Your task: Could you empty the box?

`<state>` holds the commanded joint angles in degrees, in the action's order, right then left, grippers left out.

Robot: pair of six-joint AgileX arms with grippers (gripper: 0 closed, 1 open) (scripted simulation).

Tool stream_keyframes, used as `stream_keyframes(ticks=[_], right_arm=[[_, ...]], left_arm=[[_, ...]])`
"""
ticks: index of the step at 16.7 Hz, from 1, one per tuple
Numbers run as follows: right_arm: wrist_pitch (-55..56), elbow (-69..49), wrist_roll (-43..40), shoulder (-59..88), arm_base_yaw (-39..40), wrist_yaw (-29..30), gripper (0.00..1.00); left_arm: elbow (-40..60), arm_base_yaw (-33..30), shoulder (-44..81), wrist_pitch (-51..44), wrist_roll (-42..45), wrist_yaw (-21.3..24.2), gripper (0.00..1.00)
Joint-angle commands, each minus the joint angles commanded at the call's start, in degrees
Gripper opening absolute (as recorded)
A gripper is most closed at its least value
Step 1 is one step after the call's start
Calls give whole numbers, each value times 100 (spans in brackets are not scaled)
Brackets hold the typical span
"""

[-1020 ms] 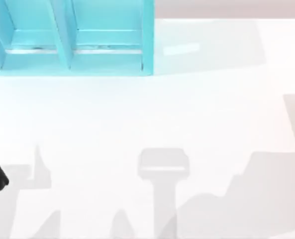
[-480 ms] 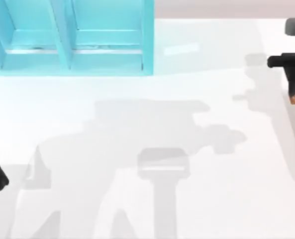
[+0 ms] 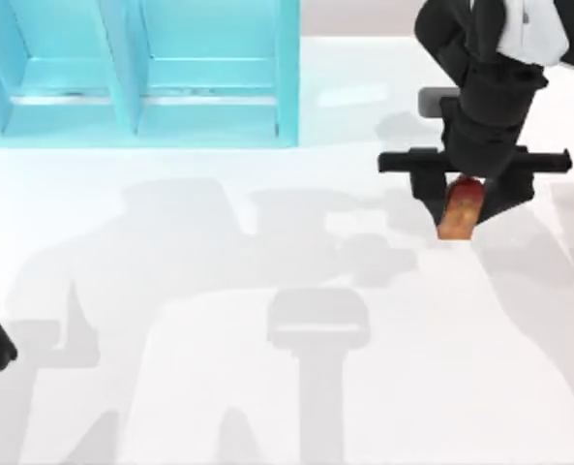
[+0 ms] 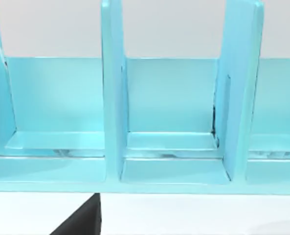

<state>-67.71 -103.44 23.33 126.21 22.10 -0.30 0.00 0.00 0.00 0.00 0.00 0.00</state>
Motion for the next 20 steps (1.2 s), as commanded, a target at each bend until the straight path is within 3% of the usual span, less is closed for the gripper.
stream_keyframes(ticks=[20], right_arm=[[976,654,91,264,68,52,0]], left_arm=[[0,0,0,0,0,0,100]])
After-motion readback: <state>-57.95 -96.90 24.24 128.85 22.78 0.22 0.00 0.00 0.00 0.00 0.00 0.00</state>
